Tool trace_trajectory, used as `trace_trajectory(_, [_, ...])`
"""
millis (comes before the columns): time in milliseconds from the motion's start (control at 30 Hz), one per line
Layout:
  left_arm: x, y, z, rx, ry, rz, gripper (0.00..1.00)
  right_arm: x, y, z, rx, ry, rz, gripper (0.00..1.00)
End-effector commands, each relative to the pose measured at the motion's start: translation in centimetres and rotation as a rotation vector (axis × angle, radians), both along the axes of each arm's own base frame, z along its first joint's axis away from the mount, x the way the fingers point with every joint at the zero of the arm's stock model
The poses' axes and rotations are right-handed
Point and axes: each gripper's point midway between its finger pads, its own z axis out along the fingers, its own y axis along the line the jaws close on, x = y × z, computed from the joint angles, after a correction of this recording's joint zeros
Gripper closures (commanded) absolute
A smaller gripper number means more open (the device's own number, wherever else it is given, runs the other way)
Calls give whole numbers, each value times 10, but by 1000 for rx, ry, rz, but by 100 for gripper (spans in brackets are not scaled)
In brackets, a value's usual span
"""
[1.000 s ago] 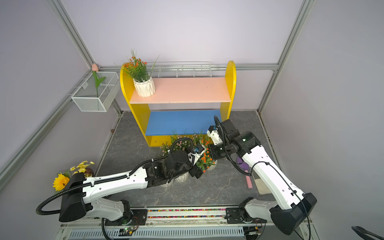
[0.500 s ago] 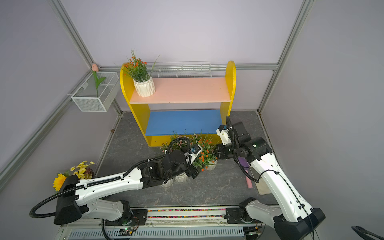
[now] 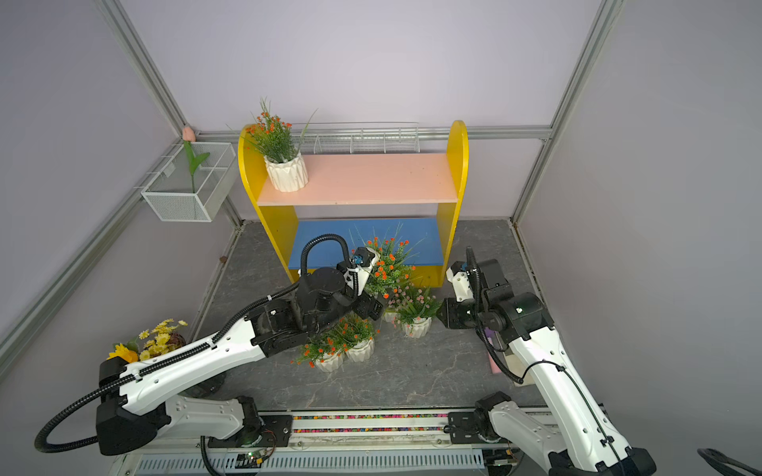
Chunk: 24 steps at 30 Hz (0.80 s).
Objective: Place the baby's breath potted plants on the rack by color
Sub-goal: Place the baby's breath potted plant on the rack.
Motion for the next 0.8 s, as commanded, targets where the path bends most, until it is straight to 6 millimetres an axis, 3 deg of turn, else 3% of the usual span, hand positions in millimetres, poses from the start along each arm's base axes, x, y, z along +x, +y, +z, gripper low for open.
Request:
trace_trajectory(0, [10, 9, 55, -92, -72, 62, 65, 1, -1, -3, 23, -9, -28, 74])
trace_trajectory(467, [62, 15, 145, -167, -165, 166, 65, -8, -4, -18, 28, 13, -47, 74])
trace_trajectory(767, [90, 15, 188, -204, -223, 198, 64, -12, -4, -22, 32, 24, -50, 74])
